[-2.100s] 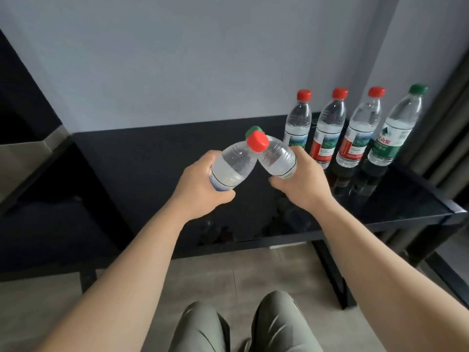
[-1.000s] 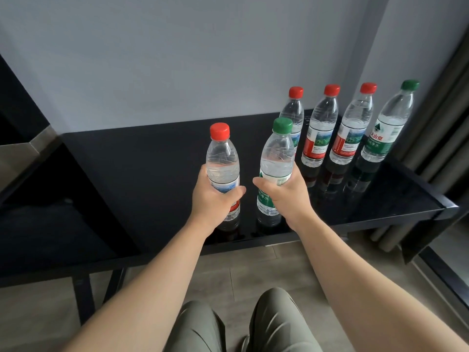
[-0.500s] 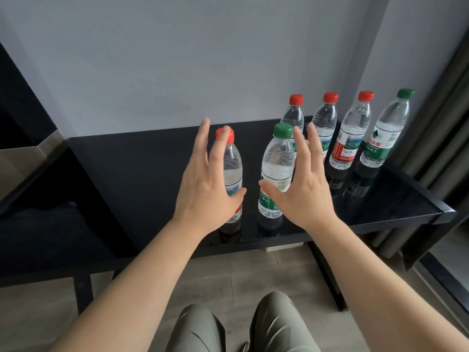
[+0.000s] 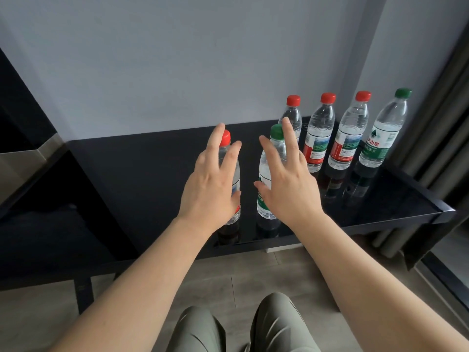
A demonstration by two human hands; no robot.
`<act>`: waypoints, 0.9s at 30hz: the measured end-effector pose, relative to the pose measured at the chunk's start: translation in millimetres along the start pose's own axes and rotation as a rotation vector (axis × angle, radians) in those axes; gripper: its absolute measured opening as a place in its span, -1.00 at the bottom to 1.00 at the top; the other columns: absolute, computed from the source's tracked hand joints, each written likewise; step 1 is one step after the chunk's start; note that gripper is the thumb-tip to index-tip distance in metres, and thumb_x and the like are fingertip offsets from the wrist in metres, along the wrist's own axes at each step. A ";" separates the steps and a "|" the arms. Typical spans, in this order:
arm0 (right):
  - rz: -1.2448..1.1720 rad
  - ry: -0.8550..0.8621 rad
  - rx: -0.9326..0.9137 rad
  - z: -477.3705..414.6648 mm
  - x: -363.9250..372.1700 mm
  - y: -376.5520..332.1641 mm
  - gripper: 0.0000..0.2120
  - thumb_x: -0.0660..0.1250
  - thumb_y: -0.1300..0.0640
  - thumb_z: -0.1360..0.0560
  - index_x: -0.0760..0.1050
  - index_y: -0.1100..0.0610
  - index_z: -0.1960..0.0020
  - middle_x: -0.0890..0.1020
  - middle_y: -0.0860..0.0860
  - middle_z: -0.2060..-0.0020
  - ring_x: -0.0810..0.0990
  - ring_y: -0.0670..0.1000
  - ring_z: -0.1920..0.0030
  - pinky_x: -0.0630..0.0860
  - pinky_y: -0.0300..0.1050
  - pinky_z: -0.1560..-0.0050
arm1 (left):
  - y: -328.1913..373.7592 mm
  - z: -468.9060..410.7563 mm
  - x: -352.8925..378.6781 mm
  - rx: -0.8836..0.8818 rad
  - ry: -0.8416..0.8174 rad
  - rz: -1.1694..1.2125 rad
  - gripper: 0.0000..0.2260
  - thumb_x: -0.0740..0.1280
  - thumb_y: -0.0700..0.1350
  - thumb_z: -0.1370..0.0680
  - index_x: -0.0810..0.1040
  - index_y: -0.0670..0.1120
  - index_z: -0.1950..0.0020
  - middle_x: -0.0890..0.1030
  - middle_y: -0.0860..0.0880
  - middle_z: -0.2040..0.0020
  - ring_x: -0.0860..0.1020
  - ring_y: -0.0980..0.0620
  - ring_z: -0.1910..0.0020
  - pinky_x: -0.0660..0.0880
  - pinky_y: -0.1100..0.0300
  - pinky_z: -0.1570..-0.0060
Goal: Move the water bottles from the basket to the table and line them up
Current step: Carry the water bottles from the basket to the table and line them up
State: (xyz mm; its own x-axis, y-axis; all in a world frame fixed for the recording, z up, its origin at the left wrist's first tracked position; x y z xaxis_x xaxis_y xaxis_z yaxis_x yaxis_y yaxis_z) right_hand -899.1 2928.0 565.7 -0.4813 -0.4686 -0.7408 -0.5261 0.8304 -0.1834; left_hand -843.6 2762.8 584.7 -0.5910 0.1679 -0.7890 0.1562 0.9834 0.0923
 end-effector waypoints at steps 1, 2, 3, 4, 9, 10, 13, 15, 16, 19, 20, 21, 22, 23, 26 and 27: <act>-0.005 0.006 0.013 0.3 1.1 -0.6 -0.15 0.58 0.01 -0.44 0.22 0.02 -0.60 -0.14 0.07 -0.67 0.43 0.30 -0.42 0.70 0.14 0.07 | 0.2 0.4 1.4 -0.010 0.003 0.008 -0.19 0.62 -0.09 -0.39 0.30 -0.04 -0.55 -0.03 -0.09 -0.66 0.43 -0.19 -0.40 0.61 0.00 -0.09; -0.007 0.011 0.024 0.4 2.0 -0.8 -0.17 0.59 0.03 -0.44 0.25 0.03 -0.59 -0.13 0.07 -0.67 0.46 0.30 -0.39 0.70 0.13 0.07 | 0.2 0.3 2.7 -0.015 0.007 0.014 -0.22 0.62 -0.11 -0.39 0.33 -0.04 -0.52 -0.01 -0.08 -0.66 0.44 -0.19 -0.38 0.61 -0.01 -0.08; -0.009 0.015 0.030 0.5 2.8 -0.9 -0.18 0.59 0.05 -0.43 0.27 0.04 -0.58 -0.12 0.07 -0.67 0.47 0.29 -0.37 0.70 0.13 0.07 | 0.0 -0.1 3.7 -0.018 0.010 0.022 -0.24 0.62 -0.12 -0.39 0.35 -0.04 -0.51 0.00 -0.07 -0.66 0.44 -0.18 -0.37 0.62 -0.03 -0.08; -0.010 0.019 0.032 0.2 3.6 -0.9 -0.18 0.60 0.06 -0.43 0.28 0.05 -0.57 -0.11 0.07 -0.67 0.48 0.29 -0.36 0.69 0.13 0.08 | -0.4 -1.0 4.6 -0.021 0.012 0.030 -0.26 0.62 -0.12 -0.39 0.36 -0.04 -0.50 0.01 -0.06 -0.65 0.44 -0.18 -0.37 0.63 -0.04 -0.08; -0.004 0.036 0.050 -2.4 5.2 4.8 -0.19 0.61 0.10 -0.42 0.29 0.07 -0.56 -0.09 0.09 -0.67 0.48 0.28 -0.32 0.68 0.10 0.07 | 3.6 -9.6 11.1 -0.003 0.022 0.055 -0.30 0.63 -0.10 -0.40 0.40 -0.04 -0.47 0.05 -0.05 -0.65 0.44 -0.17 -0.38 0.62 -0.04 -0.11; 0.003 0.038 0.055 -3.1 4.8 7.3 -0.19 0.60 0.10 -0.42 0.29 0.07 -0.56 -0.09 0.09 -0.67 0.48 0.27 -0.32 0.67 0.08 0.06 | 5.5 -12.4 13.1 -0.003 0.022 0.059 -0.30 0.63 -0.09 -0.40 0.41 -0.04 -0.47 0.05 -0.04 -0.65 0.45 -0.17 -0.38 0.61 -0.04 -0.11; 0.014 0.038 0.076 -5.9 2.8 19.1 -0.19 0.60 0.12 -0.42 0.28 0.07 -0.56 -0.12 0.07 -0.68 0.46 0.28 -0.34 0.64 0.06 0.08 | 14.2 -22.9 20.3 0.003 0.018 0.066 -0.29 0.63 -0.07 -0.40 0.39 -0.04 -0.48 0.05 -0.04 -0.64 0.47 -0.17 -0.33 0.62 -0.04 -0.07; 0.011 0.031 0.091 -8.0 0.9 29.6 -0.19 0.58 0.14 -0.44 0.26 0.06 -0.57 -0.15 0.06 -0.68 0.45 0.28 -0.36 0.64 0.08 0.07 | 22.0 -31.3 26.0 0.017 0.012 0.073 -0.28 0.63 -0.06 -0.40 0.39 -0.04 -0.49 0.05 -0.04 -0.64 0.48 -0.17 -0.32 0.62 -0.03 -0.06; 0.011 0.030 0.098 -9.2 -0.3 35.6 -0.20 0.58 0.15 -0.44 0.25 0.06 -0.57 -0.16 0.05 -0.67 0.44 0.28 -0.36 0.64 0.09 0.06 | 26.4 -36.0 29.1 0.024 0.010 0.076 -0.27 0.63 -0.06 -0.40 0.38 -0.04 -0.49 0.05 -0.04 -0.64 0.48 -0.17 -0.32 0.62 -0.02 -0.06; 0.012 0.030 0.124 -11.5 -3.3 55.6 -0.18 0.57 0.18 -0.44 0.23 0.05 -0.58 -0.20 0.03 -0.67 0.43 0.28 -0.36 0.64 0.08 0.03 | 41.5 -49.8 40.1 0.044 0.000 0.079 -0.25 0.62 -0.04 -0.40 0.36 -0.04 -0.51 0.02 -0.03 -0.65 0.48 -0.15 -0.31 0.62 0.02 -0.04; 0.012 0.032 0.130 -12.4 -4.3 62.9 -0.18 0.57 0.19 -0.44 0.23 0.05 -0.58 -0.20 0.03 -0.67 0.43 0.27 -0.36 0.65 0.09 0.02 | 47.2 -54.3 44.3 0.052 -0.002 0.083 -0.25 0.62 -0.04 -0.40 0.35 -0.03 -0.51 0.02 -0.03 -0.65 0.48 -0.14 -0.30 0.62 0.03 -0.03; 0.013 0.032 0.138 -13.3 -5.2 70.0 -0.17 0.57 0.20 -0.43 0.23 0.05 -0.58 -0.20 0.03 -0.67 0.43 0.27 -0.36 0.65 0.09 0.02 | 53.0 -58.7 48.5 0.059 -0.004 0.090 -0.24 0.63 -0.04 -0.39 0.35 -0.03 -0.50 0.02 -0.03 -0.65 0.48 -0.15 -0.29 0.62 0.03 -0.02; 0.013 0.031 0.146 -14.1 -6.1 77.1 -0.16 0.58 0.20 -0.42 0.23 0.05 -0.58 -0.20 0.02 -0.67 0.43 0.27 -0.36 0.63 0.08 0.04 | 59.1 -62.9 52.7 0.065 -0.006 0.099 -0.23 0.64 -0.05 -0.38 0.35 -0.03 -0.50 0.03 -0.04 -0.65 0.49 -0.15 -0.27 0.61 0.03 0.00; 0.012 0.031 0.154 -15.1 -7.3 84.4 -0.15 0.58 0.21 -0.41 0.23 0.05 -0.58 -0.20 0.01 -0.67 0.44 0.27 -0.35 0.62 0.08 0.06 | 65.4 -67.0 57.0 0.072 -0.007 0.106 -0.23 0.64 -0.06 -0.38 0.34 -0.03 -0.49 0.03 -0.04 -0.65 0.49 -0.15 -0.25 0.61 0.03 0.01; 0.010 0.046 0.165 -17.4 -11.0 105.7 -0.17 0.59 0.21 -0.41 0.25 0.05 -0.56 -0.19 0.01 -0.67 0.45 0.28 -0.32 0.61 0.11 0.07 | 84.1 -79.1 70.1 0.088 -0.009 0.115 -0.24 0.63 -0.04 -0.39 0.34 -0.02 -0.51 0.04 -0.04 -0.65 0.49 -0.14 -0.23 0.61 0.05 0.02; 0.013 0.050 0.173 -18.0 -12.2 113.0 -0.17 0.59 0.21 -0.42 0.24 0.04 -0.56 -0.19 0.00 -0.67 0.44 0.29 -0.34 0.62 0.13 0.05 | 90.1 -83.3 74.3 0.095 -0.005 0.119 -0.24 0.62 -0.03 -0.40 0.34 -0.02 -0.51 0.04 -0.05 -0.65 0.50 -0.14 -0.23 0.61 0.05 0.01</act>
State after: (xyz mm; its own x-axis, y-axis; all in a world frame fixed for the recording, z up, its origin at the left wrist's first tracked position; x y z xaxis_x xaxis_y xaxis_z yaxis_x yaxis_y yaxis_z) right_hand -965.3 3022.2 565.6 -0.5235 -0.4686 -0.7116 -0.3937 0.8737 -0.2857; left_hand -939.4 2869.7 585.0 -0.5598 0.2827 -0.7789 0.2992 0.9455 0.1282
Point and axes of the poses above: each hand's wrist, its own z-axis away from the middle knuckle, its own x-axis out of the palm, y = z × x, the point moved 1 cm from there along -z, towards the middle knuckle
